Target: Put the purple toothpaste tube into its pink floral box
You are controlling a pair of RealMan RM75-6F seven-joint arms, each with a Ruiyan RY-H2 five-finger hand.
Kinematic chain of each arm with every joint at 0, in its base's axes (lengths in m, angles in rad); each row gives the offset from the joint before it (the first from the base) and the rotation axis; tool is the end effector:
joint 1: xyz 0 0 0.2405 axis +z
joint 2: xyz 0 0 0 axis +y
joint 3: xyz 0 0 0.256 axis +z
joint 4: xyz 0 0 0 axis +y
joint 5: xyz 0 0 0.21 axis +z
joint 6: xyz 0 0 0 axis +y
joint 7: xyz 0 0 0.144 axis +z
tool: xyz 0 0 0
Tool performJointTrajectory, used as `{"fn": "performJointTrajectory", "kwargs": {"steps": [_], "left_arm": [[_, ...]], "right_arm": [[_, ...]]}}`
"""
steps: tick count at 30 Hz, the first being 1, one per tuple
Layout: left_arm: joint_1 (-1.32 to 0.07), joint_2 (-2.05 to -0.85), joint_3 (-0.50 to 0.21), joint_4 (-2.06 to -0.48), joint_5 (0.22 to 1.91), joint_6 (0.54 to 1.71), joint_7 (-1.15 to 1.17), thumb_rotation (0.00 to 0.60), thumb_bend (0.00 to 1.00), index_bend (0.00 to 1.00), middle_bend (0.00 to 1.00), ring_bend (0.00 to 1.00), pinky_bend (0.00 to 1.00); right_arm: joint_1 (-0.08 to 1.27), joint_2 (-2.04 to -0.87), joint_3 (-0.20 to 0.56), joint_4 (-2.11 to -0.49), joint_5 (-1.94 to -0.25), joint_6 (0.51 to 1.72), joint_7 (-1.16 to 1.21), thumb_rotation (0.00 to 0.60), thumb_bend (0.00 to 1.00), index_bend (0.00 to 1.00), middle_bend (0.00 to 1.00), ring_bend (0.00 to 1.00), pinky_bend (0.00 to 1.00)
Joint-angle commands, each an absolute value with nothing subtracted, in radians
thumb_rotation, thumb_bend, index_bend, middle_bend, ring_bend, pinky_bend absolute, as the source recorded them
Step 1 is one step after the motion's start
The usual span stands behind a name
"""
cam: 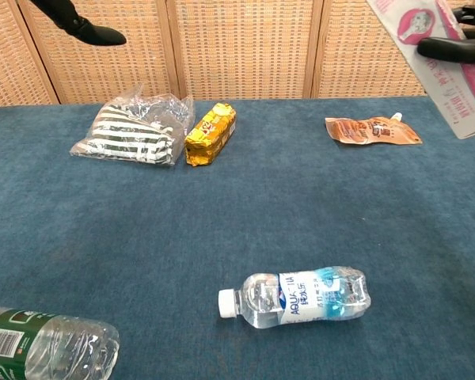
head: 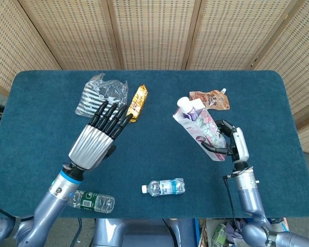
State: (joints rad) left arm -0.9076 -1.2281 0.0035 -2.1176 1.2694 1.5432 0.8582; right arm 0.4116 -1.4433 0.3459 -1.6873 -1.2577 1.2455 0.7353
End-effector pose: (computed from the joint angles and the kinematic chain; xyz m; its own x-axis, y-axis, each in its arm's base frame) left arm -0.0398 0.2731 0.1079 0.5438 -0.2979 0.7846 0.6107 -0.5007 -0.6134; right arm -0.1829 -0.3090 0.0764 -0.7245 -0.1080 0.6807 -0.6717 -0.1104 -0.7325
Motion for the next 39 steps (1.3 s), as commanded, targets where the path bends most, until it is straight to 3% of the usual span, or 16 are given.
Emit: {"fn": "performJointTrajectory", "kwargs": {"steps": [1,14,20,24,27,39], "left_arm": [[-0.896,-1.223,-0.003,-2.110,1.279,1.531,0.844,0.600,0.21,0.00,0.00,0.00,0.00],[-0.862,-1.231,-0.041,-2.097,1.290,1.482,0.842,0.600,0.21,0.00,0.00,0.00,0.00],[-0.845,-1.228,-0.051,-2.101,1.303,1.470,0.846,0.600,0.21,0.00,0.00,0.00,0.00],[-0.828,-1.222,-0.047,-2.094,1.316,1.463,0.853,0.600,0.21,0.00,0.00,0.00,0.00],[-0.811,-1.217,-0.043,-2.086,1.320,1.458,0.844,0.600,0.21,0.00,0.00,0.00,0.00],[-0.731,-1.202,-0.008,-2.030,1.360,1.443,0.738,0.600,0.21,0.00,0.00,0.00,0.00]], "right_arm": [[0.391,-1.457,0.351,-1.655,-1.283,1.272,0.800,0.600,0.00,0.59,0.53,0.39,0.49],[0.358,-1.484,0.397,-1.627,-1.302,1.343,0.984,0.600,0.00,0.59,0.53,0.39,0.49],[0.352,-1.445,0.361,-1.627,-1.328,1.305,0.977,0.600,0.00,0.59,0.53,0.39,0.49],[0.341,-1.370,0.264,-1.561,-1.480,1.297,0.922,0.600,0.00,0.59,0.53,0.39,0.49],[0.334,-1.361,0.235,-1.502,-1.500,1.304,0.832,0.600,0.00,0.59,0.53,0.39,0.49],[0.310,-1.425,0.227,-1.396,-1.345,1.298,0.416,0.600,0.00,0.59,0.53,0.39,0.49]]}}
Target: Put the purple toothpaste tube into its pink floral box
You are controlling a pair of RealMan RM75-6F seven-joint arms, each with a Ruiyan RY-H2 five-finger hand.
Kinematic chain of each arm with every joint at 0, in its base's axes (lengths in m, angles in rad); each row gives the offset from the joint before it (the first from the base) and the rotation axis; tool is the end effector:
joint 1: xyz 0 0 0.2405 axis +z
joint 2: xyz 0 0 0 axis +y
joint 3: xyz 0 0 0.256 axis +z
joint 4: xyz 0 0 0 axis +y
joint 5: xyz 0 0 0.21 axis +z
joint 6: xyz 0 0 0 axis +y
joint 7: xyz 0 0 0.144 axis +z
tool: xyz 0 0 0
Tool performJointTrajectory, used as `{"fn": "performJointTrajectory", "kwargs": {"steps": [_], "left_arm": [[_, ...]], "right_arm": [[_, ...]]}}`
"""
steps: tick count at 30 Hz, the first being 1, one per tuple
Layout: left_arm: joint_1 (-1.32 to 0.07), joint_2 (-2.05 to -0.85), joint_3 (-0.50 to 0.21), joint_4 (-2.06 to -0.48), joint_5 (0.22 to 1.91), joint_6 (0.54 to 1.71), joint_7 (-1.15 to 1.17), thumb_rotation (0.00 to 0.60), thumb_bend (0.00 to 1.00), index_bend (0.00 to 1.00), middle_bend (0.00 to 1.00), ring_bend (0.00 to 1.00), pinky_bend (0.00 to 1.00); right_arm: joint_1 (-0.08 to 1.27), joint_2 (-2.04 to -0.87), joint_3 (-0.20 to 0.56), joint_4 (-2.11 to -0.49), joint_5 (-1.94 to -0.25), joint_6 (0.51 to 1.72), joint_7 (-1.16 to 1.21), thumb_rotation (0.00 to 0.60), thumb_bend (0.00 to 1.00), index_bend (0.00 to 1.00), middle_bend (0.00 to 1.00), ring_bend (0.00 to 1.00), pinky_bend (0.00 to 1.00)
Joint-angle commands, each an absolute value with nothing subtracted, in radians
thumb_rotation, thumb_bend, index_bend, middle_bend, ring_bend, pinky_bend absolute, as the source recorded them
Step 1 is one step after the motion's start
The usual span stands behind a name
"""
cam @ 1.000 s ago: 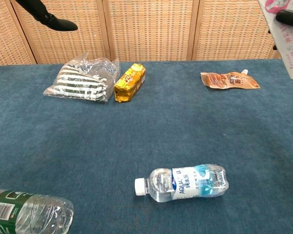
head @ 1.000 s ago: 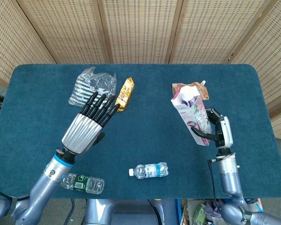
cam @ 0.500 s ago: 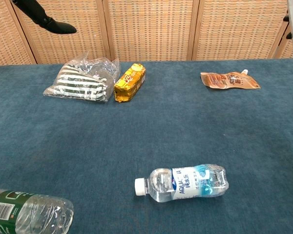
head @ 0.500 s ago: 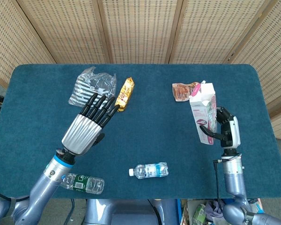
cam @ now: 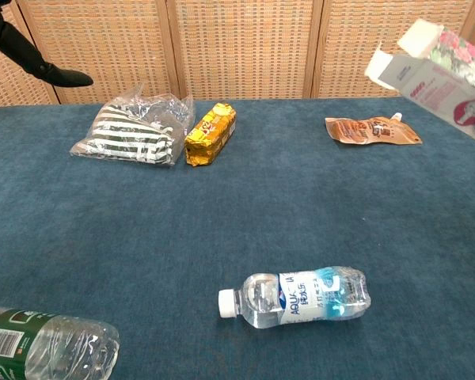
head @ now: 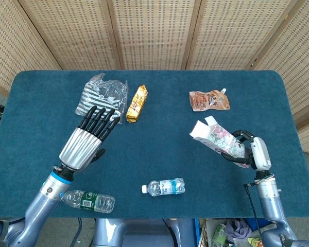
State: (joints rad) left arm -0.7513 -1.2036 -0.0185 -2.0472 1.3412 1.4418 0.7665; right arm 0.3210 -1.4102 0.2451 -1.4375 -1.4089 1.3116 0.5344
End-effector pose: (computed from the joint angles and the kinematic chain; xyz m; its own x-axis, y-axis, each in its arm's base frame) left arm -0.0817 0.2721 0.1041 0.5771 -0.2233 0.7856 0.6356 -0.4812 -0.6037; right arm -0.2613 -0.2891 0.0917 -0.2863 -0.0047 0.9581 -0.9487 -0.1385 -0.2842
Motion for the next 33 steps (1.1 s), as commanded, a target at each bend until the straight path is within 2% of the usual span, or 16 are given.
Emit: {"fn": "performJointTrajectory", "kwargs": {"steps": [1,10,23,25,30,33], "left_arm": [[-0.718,-1.202,-0.001,-2.021,1.370,1.446,0.719,0.600,0.21,0.00,0.00,0.00,0.00],[-0.644,-1.211,0.038,-1.943,1.449,1.464,0.627,0.600,0.21,0.00,0.00,0.00,0.00],[-0.554,-1.235,0.060,-1.862,1.504,1.486,0.509,0.600,0.21,0.00,0.00,0.00,0.00],[-0.539,-1.240,0.061,-1.846,1.516,1.491,0.491,0.600,0.21,0.00,0.00,0.00,0.00],[-0.507,-1.252,0.065,-1.803,1.539,1.491,0.465,0.600,0.21,0.00,0.00,0.00,0.00],[-0.492,-1.260,0.063,-1.788,1.549,1.494,0.451,0.600,0.21,0.00,0.00,0.00,0.00]], "right_arm": [[0.309,-1.427,0.222,-1.385,-1.331,1.289,0.383,0.600,0.00,0.59,0.53,0.39,0.48],[0.299,-1.457,0.196,-1.301,-1.247,1.227,0.252,0.600,0.00,0.59,0.52,0.39,0.47],[0.266,-1.482,0.161,-1.238,-1.174,1.147,0.218,0.600,0.00,0.59,0.49,0.39,0.41],[0.262,-1.488,0.156,-1.227,-1.174,1.139,0.222,0.600,0.00,0.59,0.47,0.38,0.37],[0.253,-1.495,0.136,-1.204,-1.183,1.104,0.250,0.600,0.00,0.52,0.32,0.19,0.14],[0.250,-1.499,0.131,-1.194,-1.189,1.094,0.259,0.600,0.00,0.45,0.23,0.09,0.04]]}}
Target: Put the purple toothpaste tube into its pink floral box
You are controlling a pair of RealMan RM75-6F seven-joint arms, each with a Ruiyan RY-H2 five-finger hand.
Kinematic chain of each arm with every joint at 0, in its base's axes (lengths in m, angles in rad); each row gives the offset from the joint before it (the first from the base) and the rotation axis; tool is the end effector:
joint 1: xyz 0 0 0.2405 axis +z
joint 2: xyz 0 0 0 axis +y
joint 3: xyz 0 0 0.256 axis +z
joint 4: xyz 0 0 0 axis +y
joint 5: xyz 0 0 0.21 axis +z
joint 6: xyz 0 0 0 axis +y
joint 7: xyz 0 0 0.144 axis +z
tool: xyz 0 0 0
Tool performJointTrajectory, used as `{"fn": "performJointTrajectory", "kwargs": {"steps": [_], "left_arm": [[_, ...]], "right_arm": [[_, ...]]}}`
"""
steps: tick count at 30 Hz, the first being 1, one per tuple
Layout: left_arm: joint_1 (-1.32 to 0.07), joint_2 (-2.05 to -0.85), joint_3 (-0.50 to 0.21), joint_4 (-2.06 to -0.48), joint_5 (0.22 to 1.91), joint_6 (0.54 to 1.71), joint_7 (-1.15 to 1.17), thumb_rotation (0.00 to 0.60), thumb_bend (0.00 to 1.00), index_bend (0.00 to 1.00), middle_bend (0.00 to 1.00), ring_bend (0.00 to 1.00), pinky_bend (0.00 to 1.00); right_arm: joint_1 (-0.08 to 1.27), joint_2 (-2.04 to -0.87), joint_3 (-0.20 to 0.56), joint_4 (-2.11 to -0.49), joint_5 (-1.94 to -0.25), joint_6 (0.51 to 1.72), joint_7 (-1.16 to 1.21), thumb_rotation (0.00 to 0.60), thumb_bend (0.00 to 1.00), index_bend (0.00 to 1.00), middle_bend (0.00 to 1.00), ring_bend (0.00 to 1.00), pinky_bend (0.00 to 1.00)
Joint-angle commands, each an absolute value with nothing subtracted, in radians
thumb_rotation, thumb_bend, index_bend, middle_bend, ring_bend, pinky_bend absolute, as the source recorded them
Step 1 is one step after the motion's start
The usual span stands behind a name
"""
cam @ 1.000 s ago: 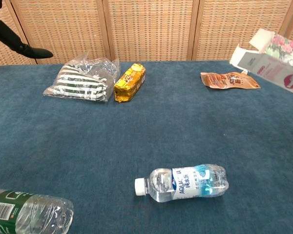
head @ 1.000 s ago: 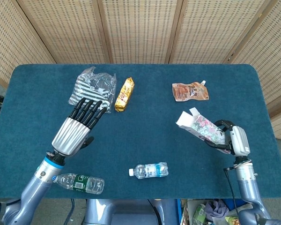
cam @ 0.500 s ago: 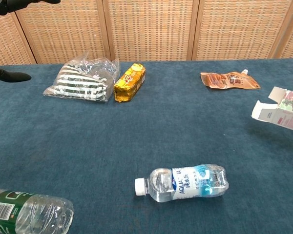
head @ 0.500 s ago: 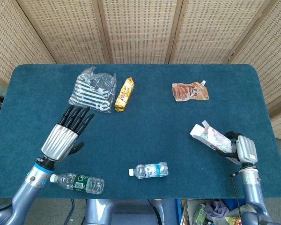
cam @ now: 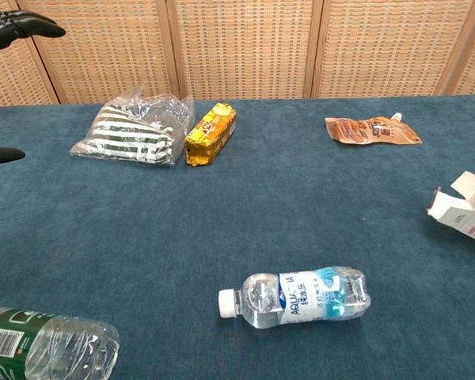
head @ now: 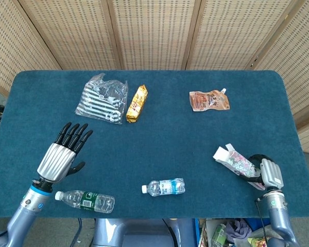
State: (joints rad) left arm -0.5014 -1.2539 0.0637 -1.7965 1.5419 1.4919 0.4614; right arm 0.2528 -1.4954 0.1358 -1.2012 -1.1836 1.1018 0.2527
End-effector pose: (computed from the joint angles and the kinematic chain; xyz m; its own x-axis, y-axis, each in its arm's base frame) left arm -0.1748 0.2434 0.0920 0.5258 -0.1229 0.8417 0.7358 -0.4306 -0.5226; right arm -0.3653 -0.2495 0.0506 0.0606 -0.1698 0.9836 -0.9638 0.2463 0.1019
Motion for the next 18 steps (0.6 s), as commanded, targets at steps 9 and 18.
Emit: {"fn": "performJointTrajectory", "kwargs": {"steps": [9,18], "left_arm": [[-0.452,-1.262,0.050,-1.762,1.571,1.489,0.402,0.600,0.21,0.00,0.00,0.00,0.00],[-0.395,-1.232,0.049,-1.774,1.563,1.502,0.398,0.600,0.21,0.00,0.00,0.00,0.00]], "right_arm": [[0.238,-1.482,0.118,-1.197,-1.226,1.073,0.329,0.600,0.00,0.16,0.00,0.00,0.00],[0.199,-1.439,0.115,-1.263,-1.369,1.253,0.391,0.600,0.00,0.08,0.00,0.00,0.00]]}}
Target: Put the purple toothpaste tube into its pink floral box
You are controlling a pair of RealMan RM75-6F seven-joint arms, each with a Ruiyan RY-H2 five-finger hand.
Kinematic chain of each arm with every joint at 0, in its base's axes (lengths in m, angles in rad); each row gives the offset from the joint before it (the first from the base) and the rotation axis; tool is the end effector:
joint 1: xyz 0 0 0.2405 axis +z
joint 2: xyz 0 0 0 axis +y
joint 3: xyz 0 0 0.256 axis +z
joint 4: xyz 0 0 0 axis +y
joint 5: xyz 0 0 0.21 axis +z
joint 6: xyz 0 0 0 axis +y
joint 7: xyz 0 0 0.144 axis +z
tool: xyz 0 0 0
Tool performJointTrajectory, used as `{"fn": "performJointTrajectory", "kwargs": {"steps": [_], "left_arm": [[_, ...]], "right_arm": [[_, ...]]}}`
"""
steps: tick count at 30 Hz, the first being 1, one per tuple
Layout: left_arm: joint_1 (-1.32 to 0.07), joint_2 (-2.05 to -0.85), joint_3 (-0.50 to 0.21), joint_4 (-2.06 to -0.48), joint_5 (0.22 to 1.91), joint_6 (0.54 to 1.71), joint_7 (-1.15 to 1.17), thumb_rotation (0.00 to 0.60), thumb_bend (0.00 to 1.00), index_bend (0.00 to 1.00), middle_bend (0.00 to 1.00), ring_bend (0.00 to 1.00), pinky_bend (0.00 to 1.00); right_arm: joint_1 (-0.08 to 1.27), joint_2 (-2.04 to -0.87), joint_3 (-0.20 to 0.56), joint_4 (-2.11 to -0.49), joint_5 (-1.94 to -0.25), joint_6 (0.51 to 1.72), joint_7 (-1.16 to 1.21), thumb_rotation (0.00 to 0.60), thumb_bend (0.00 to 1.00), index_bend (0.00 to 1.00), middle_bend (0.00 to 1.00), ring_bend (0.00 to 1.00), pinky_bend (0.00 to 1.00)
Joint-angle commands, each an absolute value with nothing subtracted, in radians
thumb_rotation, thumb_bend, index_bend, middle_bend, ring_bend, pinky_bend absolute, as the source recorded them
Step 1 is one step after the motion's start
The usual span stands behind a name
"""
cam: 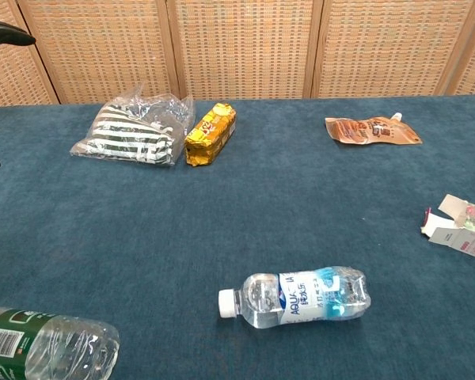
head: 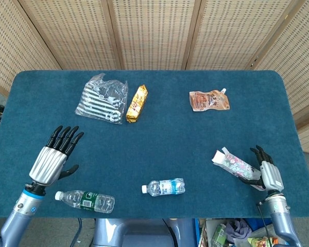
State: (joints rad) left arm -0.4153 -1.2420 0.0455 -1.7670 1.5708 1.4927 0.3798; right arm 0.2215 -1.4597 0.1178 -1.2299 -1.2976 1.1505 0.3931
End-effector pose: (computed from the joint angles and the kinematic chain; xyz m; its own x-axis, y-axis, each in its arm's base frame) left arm -0.1964 0.2326 0.0979 0.4942 -0.0901 0.8647 0.7831 -0.3859 -0.4877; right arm -0.3582 -0.2386 0.0591 -0.0190 -0.1538 0.9879 -0.9837 0.1798 0.0091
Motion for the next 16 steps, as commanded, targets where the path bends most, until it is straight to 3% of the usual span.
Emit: {"fn": "performJointTrajectory", "kwargs": {"steps": [1,5,16], "left_arm": [[-0.384,-1.229,0.052,-1.777,1.558,1.507,0.412,0.600,0.21,0.00,0.00,0.00,0.00],[-0.331,-1.228,0.072,-1.779,1.541,1.530,0.445,0.600,0.21,0.00,0.00,0.00,0.00],[-0.206,-1.289,0.119,-1.652,1.536,1.583,0.383,0.600,0.21,0.00,0.00,0.00,0.00]], "right_arm": [[0.192,-1.436,0.113,-1.266,-1.392,1.293,0.368,0.600,0.00,0.08,0.00,0.00,0.00],[0.162,-1.432,0.109,-1.275,-1.472,1.450,0.231,0.600,0.00,0.08,0.00,0.00,0.00],[0.122,-1.400,0.088,-1.253,-1.538,1.574,-0.009,0.600,0.00,0.08,0.00,0.00,0.00]]}}
